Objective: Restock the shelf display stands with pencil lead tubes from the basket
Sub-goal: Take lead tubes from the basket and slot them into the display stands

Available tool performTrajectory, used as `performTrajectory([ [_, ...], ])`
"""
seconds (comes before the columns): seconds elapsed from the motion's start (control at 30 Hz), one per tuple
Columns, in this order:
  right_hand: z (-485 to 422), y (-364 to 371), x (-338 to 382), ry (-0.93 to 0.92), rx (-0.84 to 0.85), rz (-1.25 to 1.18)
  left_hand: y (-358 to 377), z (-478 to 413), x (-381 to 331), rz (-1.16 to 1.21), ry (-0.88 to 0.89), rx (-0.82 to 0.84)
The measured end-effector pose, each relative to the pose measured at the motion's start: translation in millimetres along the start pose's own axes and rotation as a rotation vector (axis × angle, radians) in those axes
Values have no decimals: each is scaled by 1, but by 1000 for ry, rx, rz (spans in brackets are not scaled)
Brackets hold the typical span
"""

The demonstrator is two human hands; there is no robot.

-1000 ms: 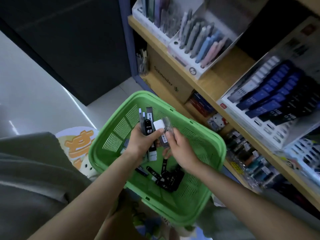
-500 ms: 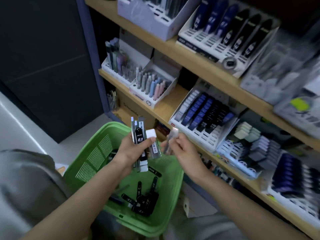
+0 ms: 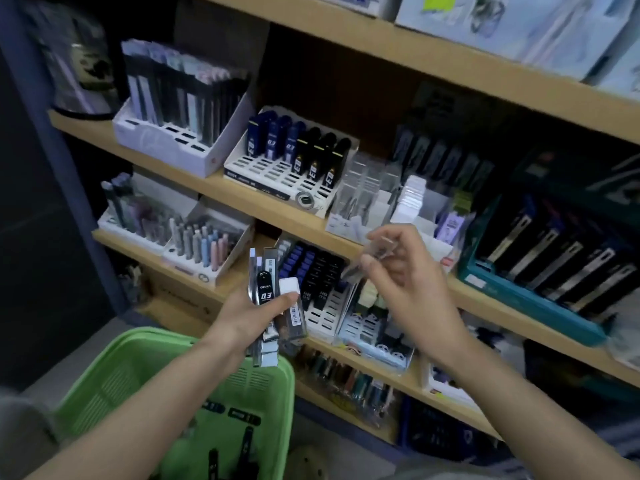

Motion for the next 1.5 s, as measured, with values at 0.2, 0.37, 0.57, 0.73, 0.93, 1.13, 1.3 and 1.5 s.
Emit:
performTrajectory([
  [0.2, -31, -61, 12, -81, -288, 87, 24, 0, -22, -31, -5, 59],
  [0.37, -64, -81, 6, -87, -447, 227, 28, 1, -39, -50, 65, 34],
  [0.57, -94, -67, -19, 31, -261, 479, 25, 3, -48, -56, 103, 53],
  [0.73, -112, -53, -28, 101, -70, 631, 19, 1, -53, -74, 107, 49],
  [0.93, -129, -50, -37, 252, 38, 647, 17, 0, -60, -33, 110, 71],
  [1.13, -128, -53, -38, 229, -33, 657, 15, -2, -67, -21, 135, 101],
  [1.3, -127, -52, -34, 207, -24, 703, 14, -2, -69, -28, 147, 90],
  [1.5, -114, -44, 4, -52, -182, 724, 13, -1, -70, -2, 140, 64],
])
Point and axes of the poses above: each hand's wrist, its own z-axis away from the middle knuckle, its own y-axis out of the palm, x = y × z, the point moved 7 cm from there along -z, towards the middle knuckle, and after that the axes turned 9 degrees about -y, right-handed, at the moved point
